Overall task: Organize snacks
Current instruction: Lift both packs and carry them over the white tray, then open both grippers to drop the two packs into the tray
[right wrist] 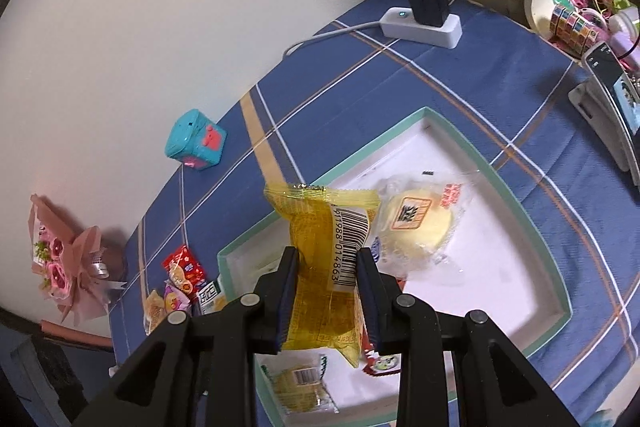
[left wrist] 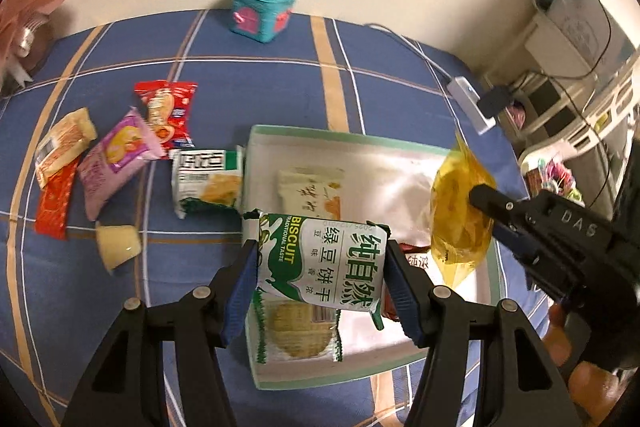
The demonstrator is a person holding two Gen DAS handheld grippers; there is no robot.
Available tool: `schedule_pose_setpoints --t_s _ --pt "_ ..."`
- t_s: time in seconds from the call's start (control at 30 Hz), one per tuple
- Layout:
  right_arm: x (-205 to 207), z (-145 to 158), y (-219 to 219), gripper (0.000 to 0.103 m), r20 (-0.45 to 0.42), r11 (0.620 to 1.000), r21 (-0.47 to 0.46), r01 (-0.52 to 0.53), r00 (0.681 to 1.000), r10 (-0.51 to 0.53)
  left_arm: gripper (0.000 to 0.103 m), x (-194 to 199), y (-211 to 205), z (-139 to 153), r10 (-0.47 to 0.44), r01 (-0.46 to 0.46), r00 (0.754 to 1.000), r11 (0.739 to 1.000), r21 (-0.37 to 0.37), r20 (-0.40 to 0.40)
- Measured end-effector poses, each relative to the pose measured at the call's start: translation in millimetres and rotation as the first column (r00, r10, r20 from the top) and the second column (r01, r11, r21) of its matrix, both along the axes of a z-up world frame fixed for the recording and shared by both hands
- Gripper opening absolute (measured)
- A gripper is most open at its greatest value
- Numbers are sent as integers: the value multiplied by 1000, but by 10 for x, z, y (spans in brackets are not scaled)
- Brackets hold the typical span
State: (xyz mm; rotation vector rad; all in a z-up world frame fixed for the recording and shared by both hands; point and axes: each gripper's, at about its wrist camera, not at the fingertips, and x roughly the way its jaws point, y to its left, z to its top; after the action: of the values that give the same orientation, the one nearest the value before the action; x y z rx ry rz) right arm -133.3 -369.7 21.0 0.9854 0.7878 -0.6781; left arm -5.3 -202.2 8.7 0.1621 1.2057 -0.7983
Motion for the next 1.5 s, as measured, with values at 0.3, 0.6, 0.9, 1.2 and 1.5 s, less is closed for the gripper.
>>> schedule_pose_setpoints --t_s 0.3,0.6,0.9,1.2,1.5 --pt "81 -76 7 31 -15 1000 -6 -27 1000 27 63 20 -129 -197 -13 13 1000 1000 10 -1" --pt "191 -204 39 32 -48 999 -13 -53 997 52 63 82 -195 -365 -9 10 1000 1000 16 -19" --pt "232 -214 68 32 -62 997 -19 -69 996 68 66 16 -288 -352 -38 38 999 998 48 4" --pt "268 -219 104 32 -81 996 -27 -88 993 85 69 66 -187 -237 -10 10 1000 998 59 5" --pt "308 -196 147 32 -103 993 -37 -112 989 107 72 296 52 -308 107 -105 994 990 94 -26"
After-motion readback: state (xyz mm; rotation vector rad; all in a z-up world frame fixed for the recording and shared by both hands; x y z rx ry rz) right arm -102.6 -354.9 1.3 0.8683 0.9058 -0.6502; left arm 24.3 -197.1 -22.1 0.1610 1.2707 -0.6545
